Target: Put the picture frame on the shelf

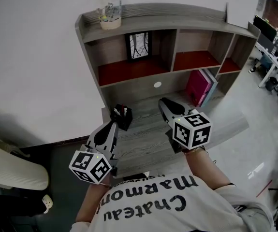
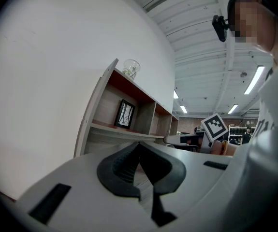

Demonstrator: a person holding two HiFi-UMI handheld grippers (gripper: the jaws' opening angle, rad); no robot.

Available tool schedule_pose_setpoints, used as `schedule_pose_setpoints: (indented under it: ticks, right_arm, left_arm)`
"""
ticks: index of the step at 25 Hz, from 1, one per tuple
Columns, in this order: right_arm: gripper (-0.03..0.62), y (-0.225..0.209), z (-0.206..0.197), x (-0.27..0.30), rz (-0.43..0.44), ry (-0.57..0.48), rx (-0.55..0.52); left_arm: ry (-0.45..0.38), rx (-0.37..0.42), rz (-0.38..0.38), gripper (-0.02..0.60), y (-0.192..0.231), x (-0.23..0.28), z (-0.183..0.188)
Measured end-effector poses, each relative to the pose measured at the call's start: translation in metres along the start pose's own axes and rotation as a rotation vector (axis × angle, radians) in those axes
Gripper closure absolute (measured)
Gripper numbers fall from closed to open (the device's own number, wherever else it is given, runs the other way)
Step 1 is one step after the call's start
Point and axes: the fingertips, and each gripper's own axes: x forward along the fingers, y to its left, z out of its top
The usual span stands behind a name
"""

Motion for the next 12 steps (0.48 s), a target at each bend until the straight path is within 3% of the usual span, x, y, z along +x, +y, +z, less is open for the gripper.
schedule_pose_setpoints:
  ticks: [12]
  right_arm:
    - [0.551, -0.024, -0.001, 0.017, -0.006, 0.032, -0.002]
  left_arm:
    - [-0.016, -0.016, 0.026, 0.565, 0.013, 0.022, 0.002]
